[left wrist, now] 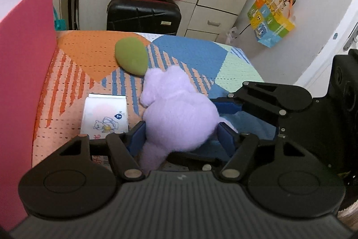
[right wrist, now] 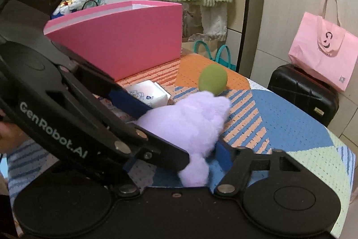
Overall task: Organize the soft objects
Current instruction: 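Close the left tool on the purple plush while the right tool grips it too, then lift the purple plush with both tools and carry it over the pink box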
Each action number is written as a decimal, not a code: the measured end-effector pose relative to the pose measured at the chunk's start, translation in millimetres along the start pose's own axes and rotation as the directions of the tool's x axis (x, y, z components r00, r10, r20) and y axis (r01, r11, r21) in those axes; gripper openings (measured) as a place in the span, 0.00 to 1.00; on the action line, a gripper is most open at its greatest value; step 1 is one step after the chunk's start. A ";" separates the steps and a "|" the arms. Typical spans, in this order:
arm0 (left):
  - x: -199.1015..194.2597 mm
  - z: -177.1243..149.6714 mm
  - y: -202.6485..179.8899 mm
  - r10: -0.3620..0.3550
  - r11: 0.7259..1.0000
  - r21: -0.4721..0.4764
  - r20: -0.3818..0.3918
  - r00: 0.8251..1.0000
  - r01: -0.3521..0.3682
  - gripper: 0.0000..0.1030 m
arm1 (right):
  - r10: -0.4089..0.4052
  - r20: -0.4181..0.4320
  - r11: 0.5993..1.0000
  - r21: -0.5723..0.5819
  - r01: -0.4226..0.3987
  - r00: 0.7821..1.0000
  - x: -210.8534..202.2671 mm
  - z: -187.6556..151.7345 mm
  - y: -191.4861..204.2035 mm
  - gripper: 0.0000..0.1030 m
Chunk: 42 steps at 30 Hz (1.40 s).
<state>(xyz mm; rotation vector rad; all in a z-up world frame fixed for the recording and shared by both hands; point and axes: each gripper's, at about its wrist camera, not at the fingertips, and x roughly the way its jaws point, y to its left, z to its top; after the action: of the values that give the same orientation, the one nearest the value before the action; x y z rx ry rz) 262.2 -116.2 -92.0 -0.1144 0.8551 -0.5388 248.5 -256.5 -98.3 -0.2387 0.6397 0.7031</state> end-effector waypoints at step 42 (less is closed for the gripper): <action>-115.6 -73.5 -23.8 -0.136 0.990 0.035 -0.025 0.990 0.137 0.62 | -0.048 0.026 0.943 0.330 0.036 0.999 -84.5 -27.0 94.0 0.65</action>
<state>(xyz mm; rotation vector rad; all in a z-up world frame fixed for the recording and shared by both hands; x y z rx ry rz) 136.4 -70.9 -53.8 -0.1340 0.8630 -0.6854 124.0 -241.9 -66.7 0.0697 0.7069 0.5473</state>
